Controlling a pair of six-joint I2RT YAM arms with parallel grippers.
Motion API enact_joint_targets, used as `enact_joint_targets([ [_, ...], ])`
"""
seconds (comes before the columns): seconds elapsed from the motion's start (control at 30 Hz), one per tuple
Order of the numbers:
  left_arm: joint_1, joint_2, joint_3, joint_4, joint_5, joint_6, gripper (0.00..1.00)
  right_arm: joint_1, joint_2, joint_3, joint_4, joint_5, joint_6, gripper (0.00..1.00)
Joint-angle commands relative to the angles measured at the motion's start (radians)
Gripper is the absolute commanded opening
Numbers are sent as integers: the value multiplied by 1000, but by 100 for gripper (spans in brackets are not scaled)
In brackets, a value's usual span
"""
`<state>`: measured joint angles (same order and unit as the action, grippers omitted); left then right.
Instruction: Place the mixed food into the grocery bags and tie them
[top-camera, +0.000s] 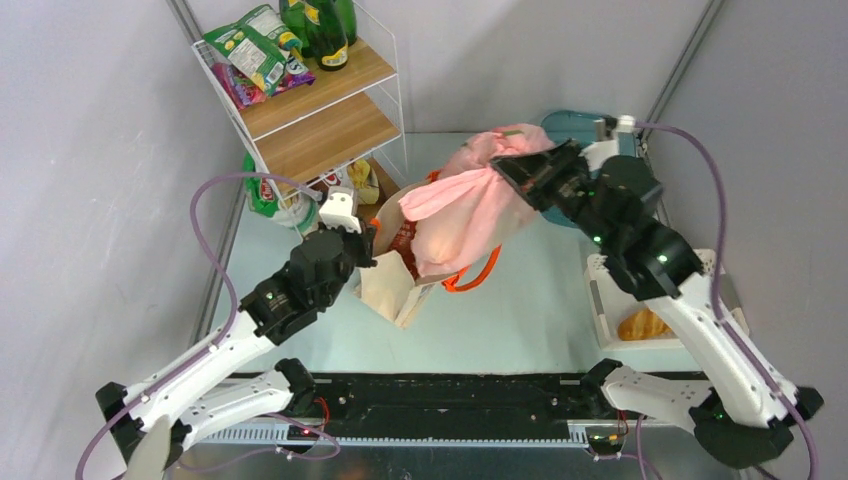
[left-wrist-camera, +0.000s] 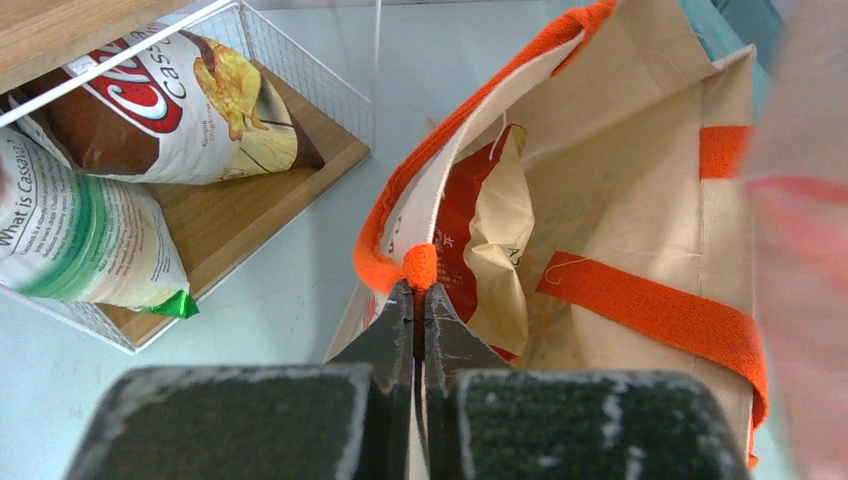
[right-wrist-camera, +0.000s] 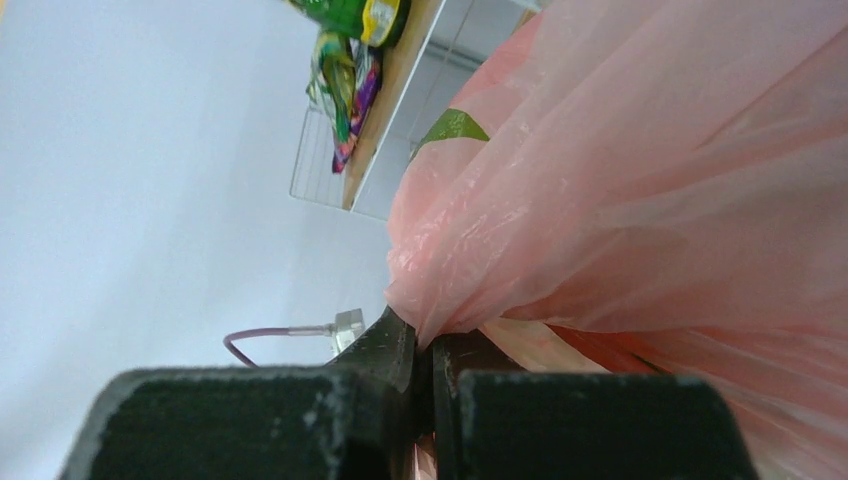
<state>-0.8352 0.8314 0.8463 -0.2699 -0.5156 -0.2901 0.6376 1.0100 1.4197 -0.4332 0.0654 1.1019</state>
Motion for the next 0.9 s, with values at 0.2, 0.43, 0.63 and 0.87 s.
enact_joint_targets([
  [0.2,62,-99,2,-5,92,-86,0,311,183,-71,410,305,-240,0],
  [0.43,96,-83,-5,-21,115,-118,0,414,254,-120,356,406,-83,0],
  [0.63,110,-79,-21,-21,128,-138,0,382,313,-186,361,297,106,0],
  [0.87,115,-94,-36,-21,122,-137,0,204,446,-266,456,50,252,0],
])
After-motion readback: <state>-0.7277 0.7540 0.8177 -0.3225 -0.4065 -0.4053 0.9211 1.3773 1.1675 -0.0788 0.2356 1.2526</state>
